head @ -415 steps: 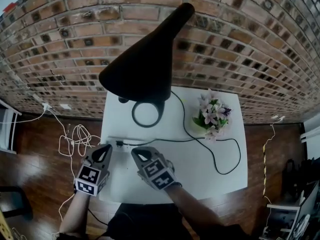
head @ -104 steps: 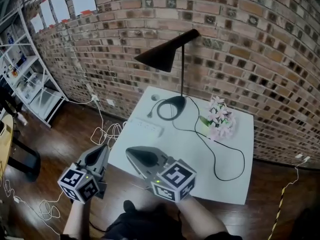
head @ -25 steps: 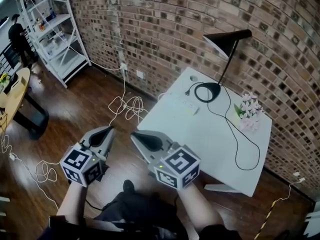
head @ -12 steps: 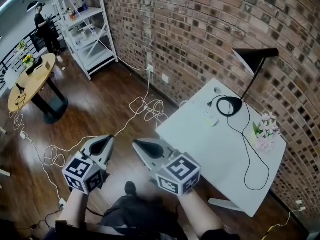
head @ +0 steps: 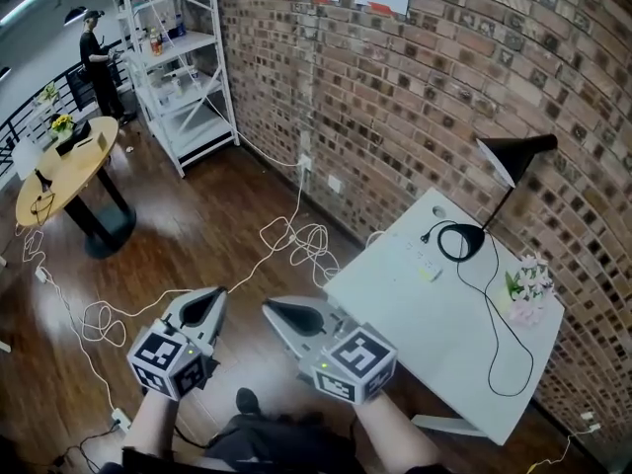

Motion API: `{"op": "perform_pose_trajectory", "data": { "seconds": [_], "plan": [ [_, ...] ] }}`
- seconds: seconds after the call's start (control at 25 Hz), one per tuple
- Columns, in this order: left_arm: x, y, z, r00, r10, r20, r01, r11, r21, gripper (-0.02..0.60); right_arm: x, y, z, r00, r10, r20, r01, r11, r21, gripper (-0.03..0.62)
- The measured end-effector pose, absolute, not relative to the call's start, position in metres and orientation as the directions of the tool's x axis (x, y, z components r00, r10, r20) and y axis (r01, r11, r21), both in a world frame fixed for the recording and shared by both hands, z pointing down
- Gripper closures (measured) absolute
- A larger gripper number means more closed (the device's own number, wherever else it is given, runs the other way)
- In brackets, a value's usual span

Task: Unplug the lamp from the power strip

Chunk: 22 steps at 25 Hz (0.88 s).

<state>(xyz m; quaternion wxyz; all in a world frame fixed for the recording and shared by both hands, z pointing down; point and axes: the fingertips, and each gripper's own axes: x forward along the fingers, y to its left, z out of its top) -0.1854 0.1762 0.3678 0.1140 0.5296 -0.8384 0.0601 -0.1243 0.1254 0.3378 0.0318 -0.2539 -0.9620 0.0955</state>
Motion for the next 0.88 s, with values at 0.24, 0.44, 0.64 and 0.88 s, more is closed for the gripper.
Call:
{"op": "perform_pose_trajectory", "data": {
  "seconds": [0.24, 0.44, 0.64, 0.88],
  "plan": [
    [-0.224, 0.205, 0.366, -0.399, -0.887, 0.232, -0.905, 0.422, 0.055, 0.586, -0.161, 0.155, 0.333, -0.875, 0.482, 0.041, 0.467, 0.864, -0.187, 0.595],
    [-0.249, 0.226, 0.356, -0.372, -0.903, 0.215, -0.911, 0.399, 0.1, 0.588, -0.196, 0.182, 0.322, -0.879, 0.476, 0.026, 0.466, 0.869, -0.167, 0.595],
    [-0.281, 0.256, 0.338, -0.401, -0.901, 0.165, -0.905, 0.417, 0.081, 0.586, -0.225, 0.218, 0.31, -0.86, 0.51, 0.013, 0.503, 0.853, -0.142, 0.595],
    [-0.306, 0.284, 0.334, -0.417, -0.899, 0.133, -0.9, 0.429, 0.075, 0.586, -0.249, 0.257, 0.301, -0.827, 0.561, -0.036, 0.561, 0.819, -0.122, 0.595]
  ]
}}
